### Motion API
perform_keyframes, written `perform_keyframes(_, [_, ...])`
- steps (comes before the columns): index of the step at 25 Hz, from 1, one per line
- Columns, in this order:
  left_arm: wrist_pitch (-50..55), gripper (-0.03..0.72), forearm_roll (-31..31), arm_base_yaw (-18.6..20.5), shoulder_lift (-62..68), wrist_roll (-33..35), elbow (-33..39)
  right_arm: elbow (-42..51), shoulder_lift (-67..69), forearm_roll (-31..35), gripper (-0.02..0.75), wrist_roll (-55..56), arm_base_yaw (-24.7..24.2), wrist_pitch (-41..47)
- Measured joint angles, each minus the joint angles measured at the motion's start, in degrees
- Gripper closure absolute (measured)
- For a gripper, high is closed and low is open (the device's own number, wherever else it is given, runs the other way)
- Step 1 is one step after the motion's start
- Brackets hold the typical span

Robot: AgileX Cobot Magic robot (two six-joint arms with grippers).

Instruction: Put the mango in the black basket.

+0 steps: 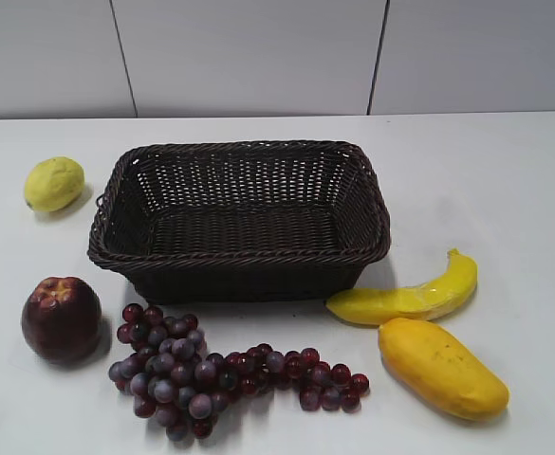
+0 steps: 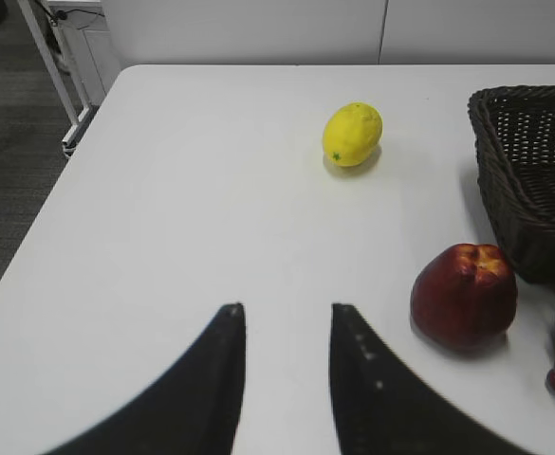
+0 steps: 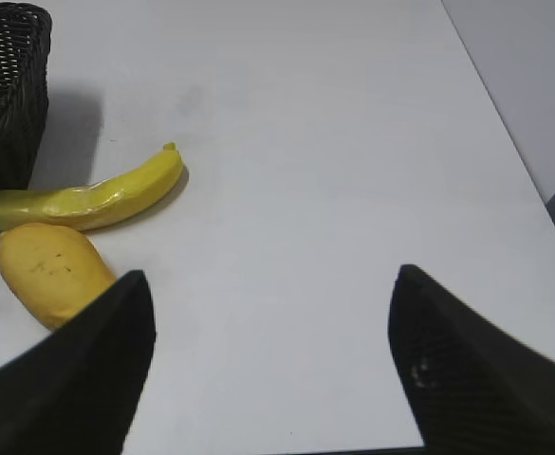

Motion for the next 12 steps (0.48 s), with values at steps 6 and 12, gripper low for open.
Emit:
perform_keyframes(6, [0.0,0.448,0.0,0.0,0.0,0.0,0.0,0.0,0.0,0.29,0.15,0.0,0.0,0.0])
perform_keyframes(12, [0.0,0.448,0.0,0.0,0.0,0.0,0.0,0.02,5.84,2.0,0.15,-0.45,0.0,0.0])
